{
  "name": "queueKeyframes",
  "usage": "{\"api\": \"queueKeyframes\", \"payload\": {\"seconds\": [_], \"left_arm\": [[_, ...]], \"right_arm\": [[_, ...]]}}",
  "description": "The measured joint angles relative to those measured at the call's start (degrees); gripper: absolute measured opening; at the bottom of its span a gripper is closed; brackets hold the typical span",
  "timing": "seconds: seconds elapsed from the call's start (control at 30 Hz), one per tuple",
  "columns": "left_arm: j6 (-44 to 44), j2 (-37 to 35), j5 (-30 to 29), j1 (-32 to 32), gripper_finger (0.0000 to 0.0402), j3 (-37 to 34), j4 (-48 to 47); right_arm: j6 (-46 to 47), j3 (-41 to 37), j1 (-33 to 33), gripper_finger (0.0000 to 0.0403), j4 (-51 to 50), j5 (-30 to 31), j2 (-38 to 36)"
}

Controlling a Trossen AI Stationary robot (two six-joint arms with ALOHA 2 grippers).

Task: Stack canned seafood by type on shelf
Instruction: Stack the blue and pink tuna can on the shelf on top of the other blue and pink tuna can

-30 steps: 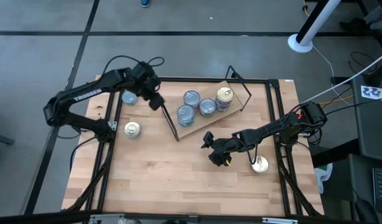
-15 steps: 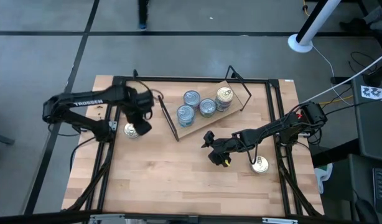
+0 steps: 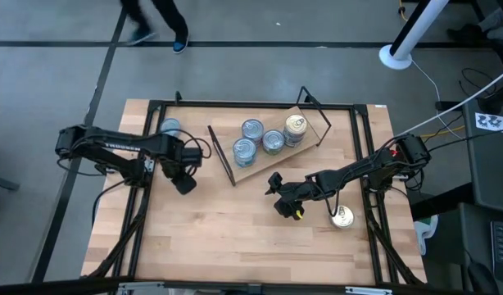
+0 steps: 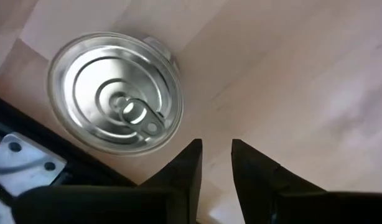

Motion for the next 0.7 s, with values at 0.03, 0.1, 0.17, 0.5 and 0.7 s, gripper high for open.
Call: {"api": "queueKeyframes", "payload": {"seconds": [0.03, 0.1, 0.17, 0.5, 0.7], "left_arm": [[-0.13, 0.0, 0.0, -0.14, 0.0082, -0.91, 0.79], [-0.02, 0.0, 0.0, -0.18, 0.0087, -2.2, 1.63], [0.05, 0.0, -0.02, -0.18, 0.01, -3.12, 1.97], [3.25, 0.09, -5.04, -0.18, 0.0177, -4.41, 4.73], [6.39, 0.11, -8.46, -0.18, 0.018, -4.41, 8.95]], "right_arm": [[0.0, 0.0, 0.0, 0.0294, 0.0, 0.0, 0.0], [0.0, 0.0, 0.0, 0.0294, 0.0, 0.02, 0.0], [-0.02, 0.0, 0.02, 0.0294, 0.0, 0.02, 0.0], [-0.15, 0.0, 0.02, 0.0294, 0.0, 0.01, 0.01], [-0.17, 0.0, -0.01, 0.0294, 0.0, 0.01, 0.02]]}}
